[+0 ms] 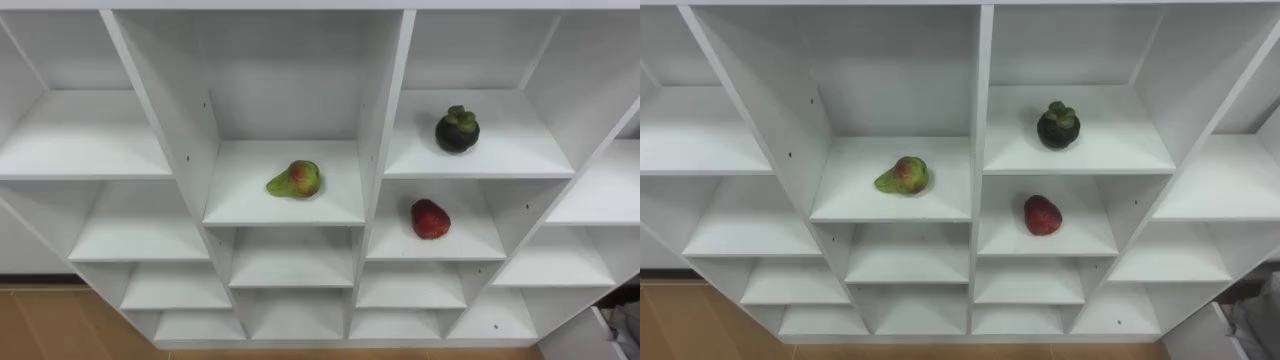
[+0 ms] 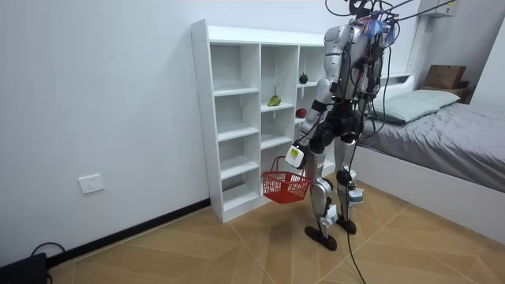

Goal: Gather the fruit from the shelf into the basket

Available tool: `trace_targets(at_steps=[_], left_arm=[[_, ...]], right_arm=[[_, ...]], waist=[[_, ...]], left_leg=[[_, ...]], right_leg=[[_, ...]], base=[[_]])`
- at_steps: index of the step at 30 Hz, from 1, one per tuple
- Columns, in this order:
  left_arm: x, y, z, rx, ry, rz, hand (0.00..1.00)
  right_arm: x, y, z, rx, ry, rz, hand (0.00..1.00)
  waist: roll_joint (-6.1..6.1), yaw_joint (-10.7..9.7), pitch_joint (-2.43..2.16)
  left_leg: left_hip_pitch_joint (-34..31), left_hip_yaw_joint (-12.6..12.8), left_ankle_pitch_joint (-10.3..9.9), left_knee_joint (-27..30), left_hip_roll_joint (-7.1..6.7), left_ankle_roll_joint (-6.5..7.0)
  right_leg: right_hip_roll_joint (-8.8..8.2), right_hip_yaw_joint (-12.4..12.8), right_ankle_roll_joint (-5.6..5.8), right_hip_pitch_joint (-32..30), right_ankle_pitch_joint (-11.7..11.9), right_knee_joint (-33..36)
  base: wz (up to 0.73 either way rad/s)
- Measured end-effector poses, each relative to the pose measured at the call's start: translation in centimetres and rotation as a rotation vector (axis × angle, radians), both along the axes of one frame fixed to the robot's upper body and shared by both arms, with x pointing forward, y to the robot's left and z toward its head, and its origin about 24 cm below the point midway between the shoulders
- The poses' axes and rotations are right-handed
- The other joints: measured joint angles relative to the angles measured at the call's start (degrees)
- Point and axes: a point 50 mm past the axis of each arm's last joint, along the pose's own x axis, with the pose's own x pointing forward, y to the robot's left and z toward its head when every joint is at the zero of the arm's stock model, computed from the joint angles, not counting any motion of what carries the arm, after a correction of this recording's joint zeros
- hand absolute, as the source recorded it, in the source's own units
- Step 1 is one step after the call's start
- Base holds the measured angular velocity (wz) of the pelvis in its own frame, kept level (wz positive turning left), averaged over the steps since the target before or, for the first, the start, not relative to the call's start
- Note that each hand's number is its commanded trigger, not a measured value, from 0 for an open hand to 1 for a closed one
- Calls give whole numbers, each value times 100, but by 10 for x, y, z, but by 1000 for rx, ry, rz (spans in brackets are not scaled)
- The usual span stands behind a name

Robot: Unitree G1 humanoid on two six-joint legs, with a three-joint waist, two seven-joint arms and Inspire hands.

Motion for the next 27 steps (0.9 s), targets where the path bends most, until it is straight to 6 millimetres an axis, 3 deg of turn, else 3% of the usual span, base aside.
trace_targets(at_steps=[27], left_arm=[[1, 1, 0, 13, -1, 4, 100]], right_arm=[[0, -2, 0, -48, 17, -4, 0]], waist=[[-8, -14, -1]], left_leg=[[-5, -37, 0, -3, -1, 0]], right_leg=[[-8, -109, 0, 11, 0, -6]], base=[[0]])
